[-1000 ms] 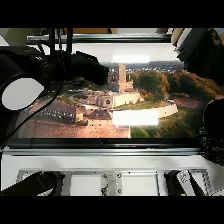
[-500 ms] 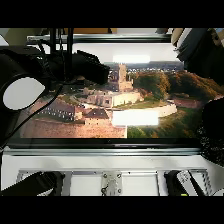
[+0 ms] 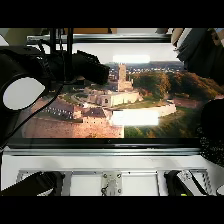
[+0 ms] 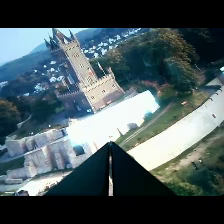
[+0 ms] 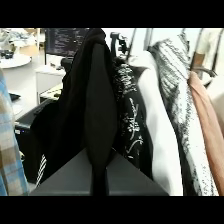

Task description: Fold the clothes and pants, and hang the long-sleeved shirts on hangers.

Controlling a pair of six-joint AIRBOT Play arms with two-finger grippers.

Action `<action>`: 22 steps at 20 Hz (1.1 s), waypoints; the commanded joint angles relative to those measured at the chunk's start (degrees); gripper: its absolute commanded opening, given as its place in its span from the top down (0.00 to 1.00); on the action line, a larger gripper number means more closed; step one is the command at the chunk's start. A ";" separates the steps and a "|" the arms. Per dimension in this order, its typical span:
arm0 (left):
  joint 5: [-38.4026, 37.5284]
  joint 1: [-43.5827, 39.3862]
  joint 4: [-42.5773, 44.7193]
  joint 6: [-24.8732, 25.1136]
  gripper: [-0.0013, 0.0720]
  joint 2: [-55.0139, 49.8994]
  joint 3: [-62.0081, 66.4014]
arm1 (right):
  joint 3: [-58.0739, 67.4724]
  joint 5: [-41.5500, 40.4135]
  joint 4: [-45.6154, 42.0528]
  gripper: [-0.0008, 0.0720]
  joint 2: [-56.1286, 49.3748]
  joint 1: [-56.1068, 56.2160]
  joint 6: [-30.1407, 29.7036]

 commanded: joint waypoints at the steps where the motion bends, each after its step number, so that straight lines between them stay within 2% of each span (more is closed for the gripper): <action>1: 0.04 0.04 -0.02 0.09 0.96 -0.04 0.04 | 0.00 0.85 -0.15 0.98 -0.33 -2.08 2.27; 7: 0.02 0.04 0.00 0.11 0.96 -0.04 0.04 | -0.02 9.46 -2.08 0.98 -0.13 -2.14 3.06; 10: -0.28 0.04 -0.02 0.11 0.96 -0.04 0.02 | -0.04 12.76 -5.40 0.98 1.05 -4.15 10.12; 12: -0.31 0.04 0.00 0.11 0.96 -0.04 0.04 | -0.04 14.14 -6.45 0.98 1.95 -6.36 12.22; 18: -0.28 0.04 0.02 0.11 0.96 -0.04 0.02 | -0.04 14.43 -6.05 0.97 3.87 -10.69 12.92; 22: -0.33 0.04 0.04 0.13 0.96 -0.04 0.02 | -0.04 11.74 0.61 0.95 4.55 -10.69 12.92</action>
